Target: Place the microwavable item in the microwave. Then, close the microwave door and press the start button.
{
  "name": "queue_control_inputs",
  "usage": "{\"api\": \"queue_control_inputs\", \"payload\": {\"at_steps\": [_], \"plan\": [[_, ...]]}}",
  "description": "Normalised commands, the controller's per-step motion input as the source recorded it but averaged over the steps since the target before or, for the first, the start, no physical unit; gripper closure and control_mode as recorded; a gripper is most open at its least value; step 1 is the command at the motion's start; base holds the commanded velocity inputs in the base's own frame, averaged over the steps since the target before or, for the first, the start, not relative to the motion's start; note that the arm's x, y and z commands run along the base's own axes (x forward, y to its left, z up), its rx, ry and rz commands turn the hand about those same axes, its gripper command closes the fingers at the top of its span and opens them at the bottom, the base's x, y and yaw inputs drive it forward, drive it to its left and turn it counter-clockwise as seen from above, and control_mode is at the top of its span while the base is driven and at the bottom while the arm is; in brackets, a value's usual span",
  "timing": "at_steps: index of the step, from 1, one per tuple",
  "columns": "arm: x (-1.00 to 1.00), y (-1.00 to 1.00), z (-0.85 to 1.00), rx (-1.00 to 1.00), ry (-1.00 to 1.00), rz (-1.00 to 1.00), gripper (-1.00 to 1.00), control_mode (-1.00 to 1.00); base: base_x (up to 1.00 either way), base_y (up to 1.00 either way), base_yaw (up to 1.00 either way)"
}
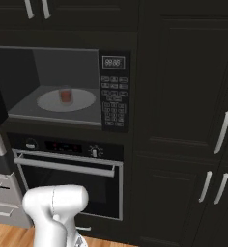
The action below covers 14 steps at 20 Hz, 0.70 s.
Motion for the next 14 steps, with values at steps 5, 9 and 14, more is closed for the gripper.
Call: {"api": "queue_control_inputs", "payload": {"at_steps": [5, 9, 14], "plan": [[-0.02, 0.99, -0.49, -0.17, -0.01, 0.0, -1.0, -1.0, 0.0, 0.0, 0.0], [0.06, 1.0, -0.6, -0.15, 0.0, 0.0, -1.0, -1.0, 0.0, 0.0, 0.0], [0.34, 1.0, -0.67, -0.14, 0.06, -0.02, -1.0, -1.0, 0.0, 0.0, 0.0]]}}
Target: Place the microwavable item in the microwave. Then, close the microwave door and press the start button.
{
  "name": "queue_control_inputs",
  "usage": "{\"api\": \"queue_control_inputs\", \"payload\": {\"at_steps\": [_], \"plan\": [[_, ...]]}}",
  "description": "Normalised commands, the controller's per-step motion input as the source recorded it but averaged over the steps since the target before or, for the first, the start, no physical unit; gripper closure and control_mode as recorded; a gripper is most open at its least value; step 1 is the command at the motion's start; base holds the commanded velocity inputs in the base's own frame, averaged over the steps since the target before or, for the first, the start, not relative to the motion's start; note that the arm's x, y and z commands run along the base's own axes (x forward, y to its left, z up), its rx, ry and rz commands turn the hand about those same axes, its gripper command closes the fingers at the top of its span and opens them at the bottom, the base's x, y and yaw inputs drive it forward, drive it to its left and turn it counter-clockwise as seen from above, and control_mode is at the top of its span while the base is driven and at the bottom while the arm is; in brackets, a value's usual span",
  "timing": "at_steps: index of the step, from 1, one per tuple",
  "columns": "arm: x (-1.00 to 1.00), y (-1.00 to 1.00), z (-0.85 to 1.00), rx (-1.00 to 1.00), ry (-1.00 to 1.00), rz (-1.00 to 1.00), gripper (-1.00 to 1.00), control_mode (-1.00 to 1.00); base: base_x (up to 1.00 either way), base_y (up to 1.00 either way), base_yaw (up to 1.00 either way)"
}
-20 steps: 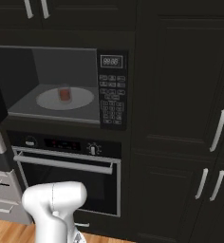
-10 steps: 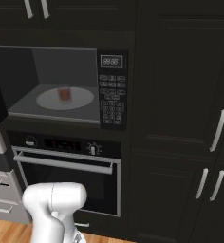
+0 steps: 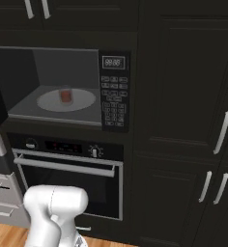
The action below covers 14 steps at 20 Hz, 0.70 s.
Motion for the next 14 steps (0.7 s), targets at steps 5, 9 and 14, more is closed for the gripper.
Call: {"api": "queue_control_inputs", "payload": {"at_steps": [5, 9, 14], "plan": [[0.57, 1.0, -0.71, -0.16, 0.13, -0.07, -1.0, -1.0, 0.0, 0.0, 0.0], [0.83, 1.0, -0.68, -0.15, 0.16, -0.1, -1.0, -1.0, 0.0, 0.0, 0.0], [0.62, 0.35, -0.25, -0.06, 0.17, -0.06, -1.0, -1.0, 0.0, 0.0, 0.0]]}}
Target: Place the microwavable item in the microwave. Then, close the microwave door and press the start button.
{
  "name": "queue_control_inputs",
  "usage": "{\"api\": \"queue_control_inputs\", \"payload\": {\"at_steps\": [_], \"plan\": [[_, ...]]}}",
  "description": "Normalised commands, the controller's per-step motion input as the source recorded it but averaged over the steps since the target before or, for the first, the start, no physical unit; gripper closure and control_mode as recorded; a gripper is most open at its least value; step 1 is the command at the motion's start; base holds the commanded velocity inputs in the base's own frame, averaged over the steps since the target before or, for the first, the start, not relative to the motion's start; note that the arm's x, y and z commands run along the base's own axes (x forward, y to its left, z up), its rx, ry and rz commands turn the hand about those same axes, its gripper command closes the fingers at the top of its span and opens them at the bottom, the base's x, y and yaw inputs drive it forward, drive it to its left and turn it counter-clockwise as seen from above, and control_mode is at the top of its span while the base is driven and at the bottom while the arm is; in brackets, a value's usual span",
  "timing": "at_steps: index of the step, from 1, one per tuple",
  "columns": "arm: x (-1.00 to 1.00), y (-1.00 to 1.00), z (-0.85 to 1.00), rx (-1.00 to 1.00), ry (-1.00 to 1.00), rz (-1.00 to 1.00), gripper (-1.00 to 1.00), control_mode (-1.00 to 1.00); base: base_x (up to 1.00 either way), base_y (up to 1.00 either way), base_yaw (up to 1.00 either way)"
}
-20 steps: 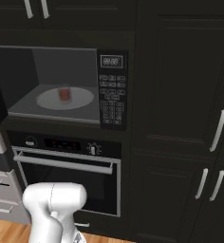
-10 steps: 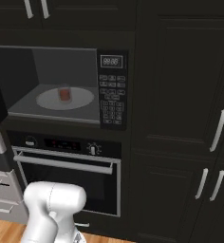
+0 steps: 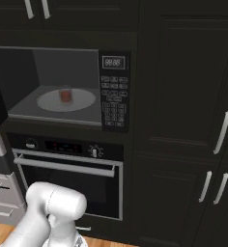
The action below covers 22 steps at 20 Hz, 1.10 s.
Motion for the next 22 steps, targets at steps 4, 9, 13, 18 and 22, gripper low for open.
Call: {"api": "queue_control_inputs", "payload": {"at_steps": [4, 9, 13, 18, 22], "plan": [[0.4, -0.48, 0.0, 0.0, 0.16, -0.01, -1.0, -1.0, 0.0, 0.0, 0.0], [0.44, -0.83, 0.0, 0.0, 0.16, 0.0, -1.0, -1.0, 0.0, 0.0, 0.0], [0.28, -0.94, 0.0, 0.0, 0.1, 0.0, -1.0, -1.0, 0.0, 0.0, 0.0], [0.03, -1.0, 0.05, 0.02, 0.01, 0.0, -1.0, -1.0, 0.0, 0.0, 0.0], [0.18, -1.0, 0.25, 0.06, 0.01, 0.0, -1.0, -1.0, 0.0, 0.0, 0.0]]}}
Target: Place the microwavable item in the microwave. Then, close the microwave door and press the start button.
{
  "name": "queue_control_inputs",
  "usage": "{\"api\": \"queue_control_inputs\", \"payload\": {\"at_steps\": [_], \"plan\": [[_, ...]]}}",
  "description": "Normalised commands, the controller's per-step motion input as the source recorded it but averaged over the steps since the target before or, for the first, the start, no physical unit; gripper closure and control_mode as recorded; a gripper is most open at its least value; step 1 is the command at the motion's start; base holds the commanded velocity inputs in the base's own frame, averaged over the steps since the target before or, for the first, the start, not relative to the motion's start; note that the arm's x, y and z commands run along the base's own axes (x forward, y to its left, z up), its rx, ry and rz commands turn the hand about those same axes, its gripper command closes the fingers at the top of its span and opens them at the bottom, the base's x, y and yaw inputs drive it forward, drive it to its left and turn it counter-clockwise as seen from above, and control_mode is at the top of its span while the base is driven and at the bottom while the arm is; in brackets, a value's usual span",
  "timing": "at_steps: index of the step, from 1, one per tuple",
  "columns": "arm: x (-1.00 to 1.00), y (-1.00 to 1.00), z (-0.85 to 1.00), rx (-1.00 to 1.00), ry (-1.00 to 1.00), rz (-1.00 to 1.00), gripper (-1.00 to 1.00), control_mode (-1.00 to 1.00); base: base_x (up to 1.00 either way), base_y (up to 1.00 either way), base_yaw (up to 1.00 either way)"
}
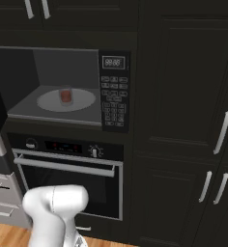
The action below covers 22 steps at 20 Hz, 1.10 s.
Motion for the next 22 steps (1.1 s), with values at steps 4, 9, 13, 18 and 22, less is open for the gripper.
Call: {"api": "queue_control_inputs", "payload": {"at_steps": [4, 9, 13, 18, 22], "plan": [[0.39, -1.0, 0.43, 0.08, 0.04, 0.0, -1.0, -1.0, 0.0, 0.0, 0.0], [0.46, -1.0, 0.47, 0.08, 0.06, 0.0, -1.0, -1.0, 0.0, 0.0, 0.0], [0.51, -0.98, 0.36, 0.08, 0.1, 0.0, -1.0, -1.0, 0.0, 0.0, 0.0], [0.64, -0.73, 0.31, 0.06, 0.12, -0.01, -1.0, -1.0, 0.0, 0.0, 0.0], [0.7, -0.18, 0.2, 0.02, 0.08, -0.05, -1.0, -1.0, 0.0, 0.0, 0.0]]}}
